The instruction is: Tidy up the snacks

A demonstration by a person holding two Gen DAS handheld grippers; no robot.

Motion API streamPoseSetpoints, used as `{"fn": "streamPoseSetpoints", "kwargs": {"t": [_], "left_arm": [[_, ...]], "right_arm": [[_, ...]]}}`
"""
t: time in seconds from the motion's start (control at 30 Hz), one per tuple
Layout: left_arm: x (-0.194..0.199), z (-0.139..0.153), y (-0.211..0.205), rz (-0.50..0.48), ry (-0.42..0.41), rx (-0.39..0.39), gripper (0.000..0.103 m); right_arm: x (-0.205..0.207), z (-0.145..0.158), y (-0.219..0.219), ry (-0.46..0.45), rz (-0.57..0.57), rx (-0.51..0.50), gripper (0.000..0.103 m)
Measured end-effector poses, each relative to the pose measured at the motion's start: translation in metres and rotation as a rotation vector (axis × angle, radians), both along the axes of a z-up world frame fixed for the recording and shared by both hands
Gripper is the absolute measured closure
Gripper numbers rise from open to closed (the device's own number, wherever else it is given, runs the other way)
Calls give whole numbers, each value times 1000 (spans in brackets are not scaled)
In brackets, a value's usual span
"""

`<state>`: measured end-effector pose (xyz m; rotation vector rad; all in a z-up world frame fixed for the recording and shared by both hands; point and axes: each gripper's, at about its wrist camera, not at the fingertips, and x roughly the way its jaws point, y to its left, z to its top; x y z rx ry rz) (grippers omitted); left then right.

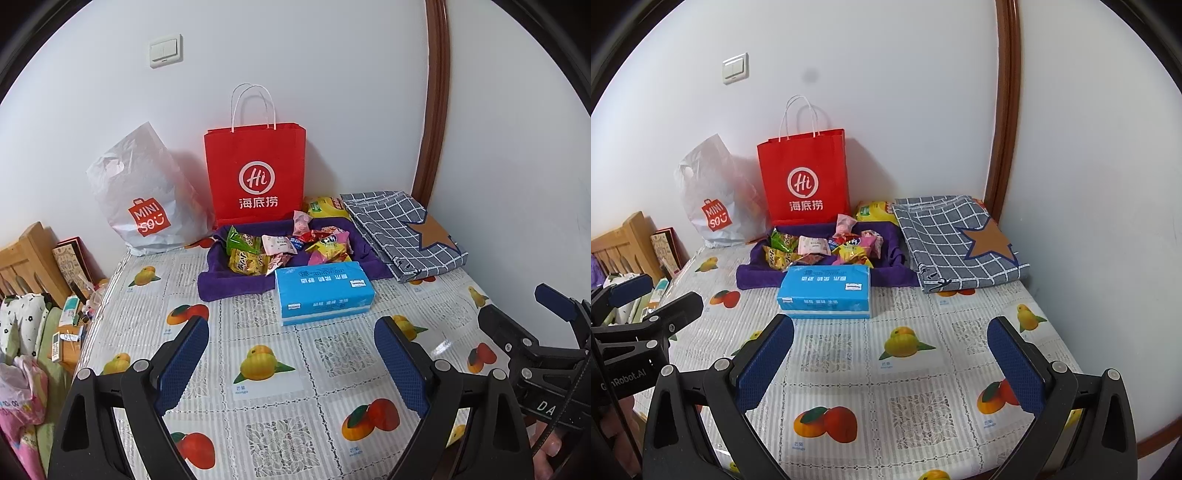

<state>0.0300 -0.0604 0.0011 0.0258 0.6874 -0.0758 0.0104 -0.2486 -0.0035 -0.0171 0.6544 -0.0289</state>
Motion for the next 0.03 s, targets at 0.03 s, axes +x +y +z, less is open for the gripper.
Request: {"fn": "streamPoseSetpoints", "kwargs": {"t": [0.03], "left_arm": [[1, 0, 1, 0, 4, -1, 12]], "right_arm": [[0, 0, 1, 0, 2, -3, 0]]}}
